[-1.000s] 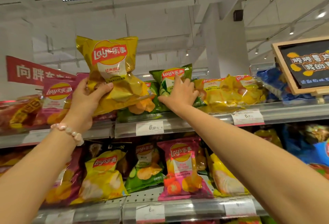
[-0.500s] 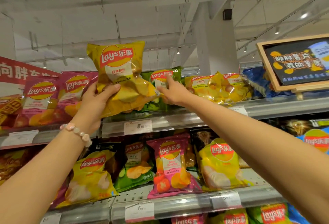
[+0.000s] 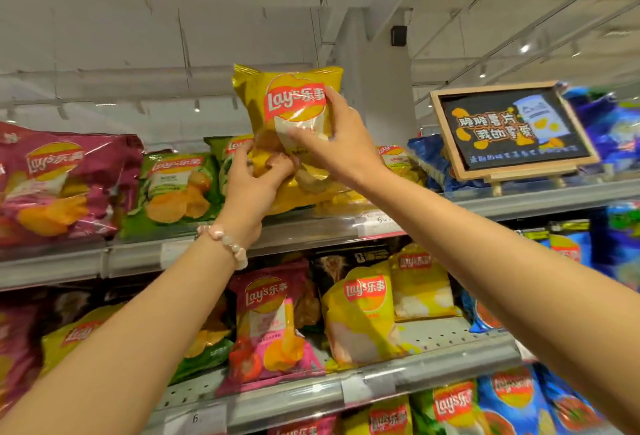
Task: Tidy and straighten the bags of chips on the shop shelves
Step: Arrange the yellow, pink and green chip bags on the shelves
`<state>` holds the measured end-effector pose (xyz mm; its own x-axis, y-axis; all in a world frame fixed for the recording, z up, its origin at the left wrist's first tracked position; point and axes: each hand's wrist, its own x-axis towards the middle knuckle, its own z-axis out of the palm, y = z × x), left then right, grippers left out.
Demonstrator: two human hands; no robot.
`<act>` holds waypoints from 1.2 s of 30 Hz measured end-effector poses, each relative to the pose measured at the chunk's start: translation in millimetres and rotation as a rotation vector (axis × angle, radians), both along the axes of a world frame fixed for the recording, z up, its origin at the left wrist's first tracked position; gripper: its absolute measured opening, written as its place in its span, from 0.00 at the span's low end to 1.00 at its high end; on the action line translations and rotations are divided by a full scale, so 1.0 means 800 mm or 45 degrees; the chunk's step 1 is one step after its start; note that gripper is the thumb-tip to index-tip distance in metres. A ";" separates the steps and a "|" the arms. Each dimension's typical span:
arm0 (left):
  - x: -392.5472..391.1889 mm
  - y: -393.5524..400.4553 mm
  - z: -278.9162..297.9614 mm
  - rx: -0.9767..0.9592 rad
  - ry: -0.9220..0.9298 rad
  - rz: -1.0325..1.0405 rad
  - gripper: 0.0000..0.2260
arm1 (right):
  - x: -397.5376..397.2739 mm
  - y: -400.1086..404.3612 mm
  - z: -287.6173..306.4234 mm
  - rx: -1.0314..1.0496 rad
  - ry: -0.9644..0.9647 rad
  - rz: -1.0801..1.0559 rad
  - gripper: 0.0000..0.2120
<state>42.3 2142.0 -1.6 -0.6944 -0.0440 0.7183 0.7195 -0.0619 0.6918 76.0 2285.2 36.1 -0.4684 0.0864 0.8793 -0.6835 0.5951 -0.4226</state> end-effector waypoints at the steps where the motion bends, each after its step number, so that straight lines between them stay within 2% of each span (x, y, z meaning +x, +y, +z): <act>1: -0.001 0.013 -0.002 -0.005 0.009 -0.004 0.36 | 0.003 0.008 -0.002 0.038 -0.014 -0.043 0.47; 4: -0.003 0.050 -0.007 0.004 0.038 -0.023 0.35 | 0.008 0.035 -0.004 0.069 -0.060 -0.167 0.53; 7: -0.001 0.074 -0.011 -0.087 0.028 -0.017 0.39 | 0.011 0.062 0.000 0.092 -0.131 -0.195 0.52; 9: -0.001 0.078 -0.013 -0.216 0.011 -0.126 0.46 | 0.011 0.081 0.005 0.069 -0.126 -0.189 0.50; 10: -0.001 0.078 -0.016 -0.332 0.022 -0.143 0.50 | 0.011 0.092 0.008 0.029 -0.103 -0.173 0.49; 12: -0.002 0.070 -0.020 -0.667 0.138 0.021 0.57 | 0.008 0.113 0.014 -0.076 -0.024 -0.150 0.48; 15: -0.013 0.059 -0.032 -1.255 0.395 0.469 0.55 | -0.002 0.148 0.014 -0.136 0.080 -0.179 0.48; 18: -0.025 0.058 -0.041 -1.563 0.440 0.697 0.51 | -0.018 0.179 0.003 -0.109 0.046 -0.141 0.51; 25: -0.046 0.058 -0.053 -1.804 0.471 0.973 0.38 | -0.060 0.214 -0.018 -0.171 -0.026 -0.107 0.51; 29: -0.045 0.056 -0.054 -1.807 0.472 0.967 0.39 | -0.079 0.216 -0.025 -0.148 -0.097 -0.049 0.47; 31: -0.045 0.056 -0.054 -1.800 0.472 0.964 0.41 | -0.088 0.217 -0.028 -0.146 -0.214 -0.001 0.46; 36: -0.052 0.055 -0.058 -1.756 0.514 0.982 0.41 | -0.103 0.216 -0.031 -0.145 -0.384 0.052 0.47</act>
